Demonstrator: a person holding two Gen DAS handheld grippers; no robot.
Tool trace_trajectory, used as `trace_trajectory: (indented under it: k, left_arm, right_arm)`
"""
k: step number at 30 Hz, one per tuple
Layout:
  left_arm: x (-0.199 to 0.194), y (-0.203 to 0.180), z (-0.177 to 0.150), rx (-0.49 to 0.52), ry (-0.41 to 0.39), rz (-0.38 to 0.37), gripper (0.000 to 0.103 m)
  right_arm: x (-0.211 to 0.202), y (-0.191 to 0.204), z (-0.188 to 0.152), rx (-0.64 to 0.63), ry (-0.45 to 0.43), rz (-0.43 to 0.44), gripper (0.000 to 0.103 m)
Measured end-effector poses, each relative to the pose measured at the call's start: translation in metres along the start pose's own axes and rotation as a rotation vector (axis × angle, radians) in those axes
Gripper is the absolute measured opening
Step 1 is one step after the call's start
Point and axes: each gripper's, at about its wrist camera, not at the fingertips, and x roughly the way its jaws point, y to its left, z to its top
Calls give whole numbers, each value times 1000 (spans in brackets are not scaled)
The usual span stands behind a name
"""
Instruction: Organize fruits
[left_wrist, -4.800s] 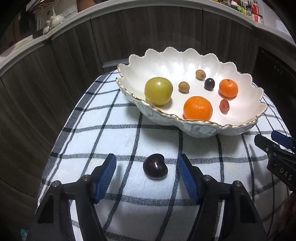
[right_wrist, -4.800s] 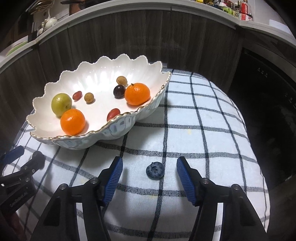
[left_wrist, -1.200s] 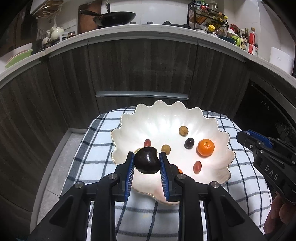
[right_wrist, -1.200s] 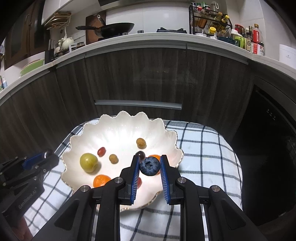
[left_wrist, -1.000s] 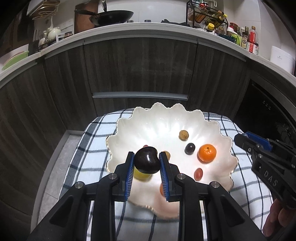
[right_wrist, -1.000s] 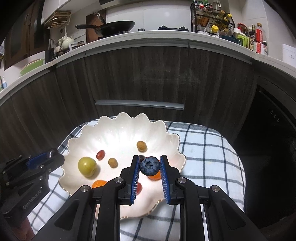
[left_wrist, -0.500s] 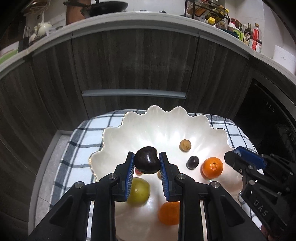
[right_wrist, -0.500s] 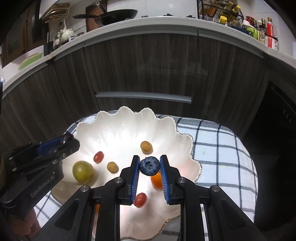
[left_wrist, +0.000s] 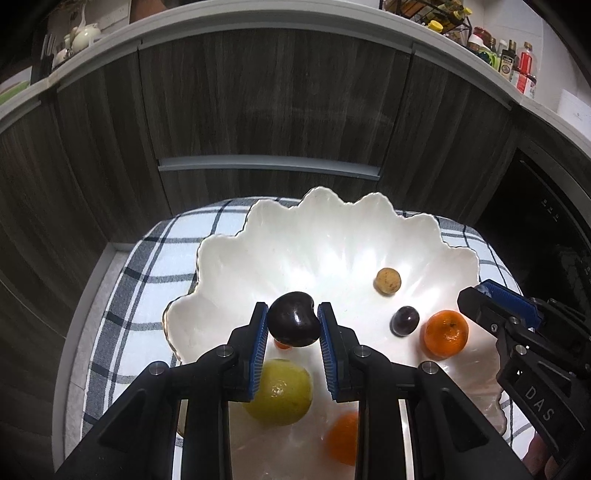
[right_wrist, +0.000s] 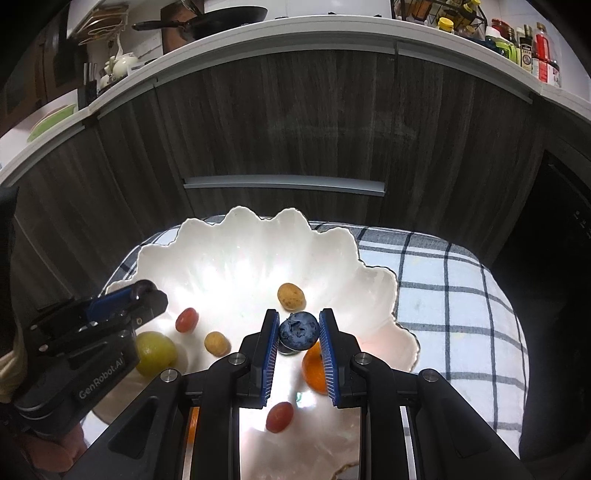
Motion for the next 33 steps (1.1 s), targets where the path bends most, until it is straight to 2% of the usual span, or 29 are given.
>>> trace_trajectory:
  k: [7, 12, 14, 16, 19, 24, 27, 33]
  left_arm:
    - [3, 3, 0, -9, 9, 0, 28]
    - [-3, 3, -1, -13, -15, 10, 50]
    - [-5, 4, 0, -17, -24, 14, 60]
    - [-9, 5, 0, -26, -41, 21, 66]
    - [-15, 5, -1, -28, -58, 30, 75]
    - [-23, 7, -1, -29, -78, 39, 86]
    - [-30, 8, -2, -28, -94, 48, 94]
    - [-47, 11, -4, -31, -116, 57, 96]
  right_arm:
    - [8, 0, 0, 7, 21, -3, 24]
    - [7, 1, 2, 5, 25, -21, 25]
    - [4, 1, 2, -3, 16, -26, 32]
    - [1, 1, 2, -3, 0, -29, 54]
    - [-5, -1, 1, 10, -23, -39, 67]
    - [-13, -3, 1, 22, -44, -61, 77]
    - [-16, -4, 0, 27, -39, -80, 79]
    - [-29, -5, -1, 39, -46, -105, 79]
